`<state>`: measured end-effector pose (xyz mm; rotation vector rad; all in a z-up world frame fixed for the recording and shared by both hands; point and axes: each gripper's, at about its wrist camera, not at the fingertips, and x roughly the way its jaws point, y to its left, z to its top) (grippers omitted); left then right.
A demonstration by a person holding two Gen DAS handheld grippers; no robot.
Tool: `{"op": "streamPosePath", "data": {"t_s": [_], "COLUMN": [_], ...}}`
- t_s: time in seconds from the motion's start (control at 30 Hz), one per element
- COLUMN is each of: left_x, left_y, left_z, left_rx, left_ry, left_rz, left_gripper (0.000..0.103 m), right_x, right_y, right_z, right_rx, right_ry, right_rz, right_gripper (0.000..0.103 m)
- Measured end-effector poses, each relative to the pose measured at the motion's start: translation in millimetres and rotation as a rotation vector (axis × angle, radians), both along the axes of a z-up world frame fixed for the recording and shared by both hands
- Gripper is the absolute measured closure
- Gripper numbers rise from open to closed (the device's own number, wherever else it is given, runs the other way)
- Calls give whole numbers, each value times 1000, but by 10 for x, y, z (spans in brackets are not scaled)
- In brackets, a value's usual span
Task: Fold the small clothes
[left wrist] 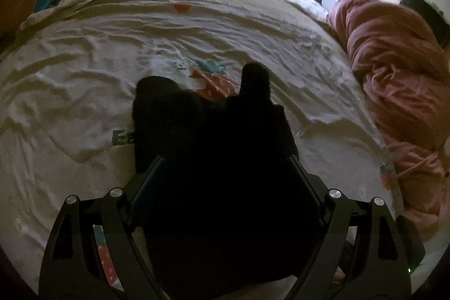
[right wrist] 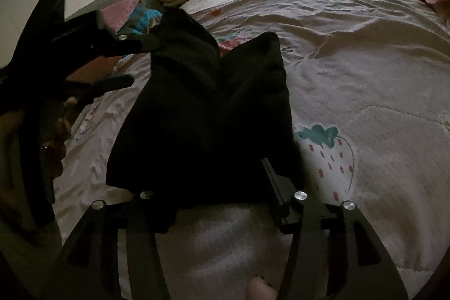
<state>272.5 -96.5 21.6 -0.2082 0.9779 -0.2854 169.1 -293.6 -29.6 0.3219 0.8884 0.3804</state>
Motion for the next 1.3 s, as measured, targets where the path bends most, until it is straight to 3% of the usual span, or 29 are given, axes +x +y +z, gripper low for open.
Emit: {"op": "streamPosePath", "data": {"t_s": [0.1, 0.17, 0.27, 0.43, 0.5, 0.7, 0.93, 1.0, 1.03, 1.07, 1.17, 1.3], "left_x": [-59, -96, -153, -257, -292, -404, -481, -485, -489, -491, -488, -489], "left_y": [128, 179, 206, 343, 412, 509, 398, 368, 359, 352, 344, 329], "left_z": [80, 142, 177, 55, -23, -256, -373, -383, -382, -379, -376, -358], "left_rx": [-86, -103, -11, 57, 68, 50, 97, 116, 120, 126, 128, 143], "left_ry": [-27, -43, -59, -53, -44, -1, 5, 0, -4, -7, -11, -21], "left_rz": [-17, -18, 4, 23, 35, 44, 13, 6, 1, 1, 0, 3], "left_gripper": [25, 25, 25, 25, 25, 25, 25, 25, 25, 25, 25, 25], "right_x": [13, 6, 11, -9, 52, 677, 1392, 1444, 1453, 1446, 1367, 1258], "right_y": [-13, -43, -76, -232, -343, -502, -320, -269, -241, -212, -81, 53], "right_z": [-11, -25, -10, 137, 220, 373, 125, 70, 68, 83, 219, 487], "right_rx": [-13, -14, -1, 13, 32, 69, -77, -95, -108, -110, -188, -163], "right_ry": [4, 17, 30, 18, 8, 49, 175, 185, 182, 170, 81, -29], "right_rz": [6, 3, 7, 0, -28, -70, -77, -64, -62, -45, -11, 55], "right_gripper": [50, 50, 50, 36, 35, 32, 31, 34, 43, 62, 91, 92]}}
